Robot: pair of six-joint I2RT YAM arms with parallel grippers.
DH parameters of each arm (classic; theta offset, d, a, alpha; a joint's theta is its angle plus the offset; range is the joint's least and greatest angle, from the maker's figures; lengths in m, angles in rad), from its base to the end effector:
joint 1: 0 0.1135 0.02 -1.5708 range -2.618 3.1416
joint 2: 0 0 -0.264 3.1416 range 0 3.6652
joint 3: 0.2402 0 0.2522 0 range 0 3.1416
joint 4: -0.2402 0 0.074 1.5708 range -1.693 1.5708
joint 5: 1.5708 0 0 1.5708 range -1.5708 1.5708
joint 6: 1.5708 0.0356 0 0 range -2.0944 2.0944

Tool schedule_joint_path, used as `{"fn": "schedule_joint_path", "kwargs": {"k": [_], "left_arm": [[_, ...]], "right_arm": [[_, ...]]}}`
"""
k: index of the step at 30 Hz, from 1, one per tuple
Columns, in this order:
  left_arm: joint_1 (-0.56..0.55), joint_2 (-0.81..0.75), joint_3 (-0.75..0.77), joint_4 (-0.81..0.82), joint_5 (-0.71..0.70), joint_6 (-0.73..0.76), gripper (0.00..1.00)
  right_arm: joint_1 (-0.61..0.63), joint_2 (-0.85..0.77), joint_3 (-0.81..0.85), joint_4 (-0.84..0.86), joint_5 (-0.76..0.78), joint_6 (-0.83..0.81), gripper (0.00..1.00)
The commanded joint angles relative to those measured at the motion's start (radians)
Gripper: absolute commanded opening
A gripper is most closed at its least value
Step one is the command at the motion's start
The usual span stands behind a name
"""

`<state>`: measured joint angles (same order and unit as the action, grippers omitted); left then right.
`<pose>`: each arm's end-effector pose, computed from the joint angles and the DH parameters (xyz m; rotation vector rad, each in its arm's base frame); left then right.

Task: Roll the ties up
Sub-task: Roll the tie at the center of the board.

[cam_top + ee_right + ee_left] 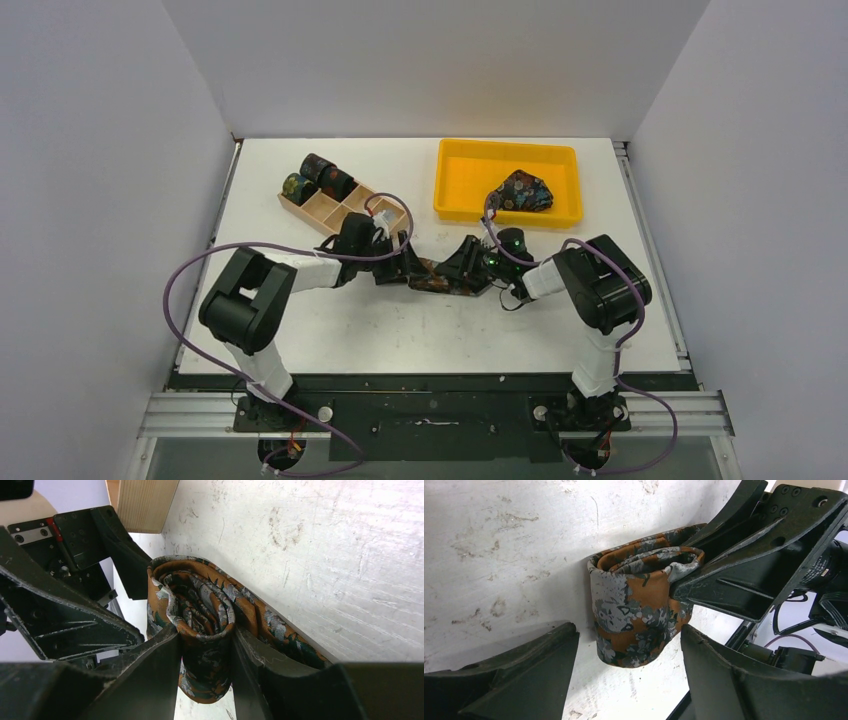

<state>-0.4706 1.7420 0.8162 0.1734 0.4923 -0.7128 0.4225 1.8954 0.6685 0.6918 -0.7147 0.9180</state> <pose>0.2928 -0.1679 0.1420 -0.0315 2.5077 -1.1230 0.2915 0.1566 0.1019 0.0900 2.3568 1.4914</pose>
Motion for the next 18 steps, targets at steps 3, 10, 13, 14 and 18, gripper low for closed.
{"fn": "schedule_joint_path", "kwargs": {"k": [3,10,13,14,18], "left_arm": [[0.009,0.076,0.017,0.098,0.108,-0.006,0.67],[0.008,0.095,-0.001,0.165,0.135,-0.029,0.49],[0.007,0.077,-0.020,0.173,0.138,-0.029,0.36],[0.006,0.071,-0.026,0.173,0.137,-0.028,0.32],[-0.005,0.051,-0.029,0.134,0.124,-0.007,0.15]], "right_arm": [[0.020,0.022,-0.059,-0.060,0.037,-0.035,0.38],[0.028,0.018,-0.051,-0.058,0.032,-0.034,0.38],[0.032,0.004,-0.047,-0.066,0.037,-0.034,0.38],[0.035,-0.002,-0.045,-0.073,0.039,-0.036,0.39],[0.055,-0.038,-0.024,-0.123,0.057,-0.050,0.44]]}}
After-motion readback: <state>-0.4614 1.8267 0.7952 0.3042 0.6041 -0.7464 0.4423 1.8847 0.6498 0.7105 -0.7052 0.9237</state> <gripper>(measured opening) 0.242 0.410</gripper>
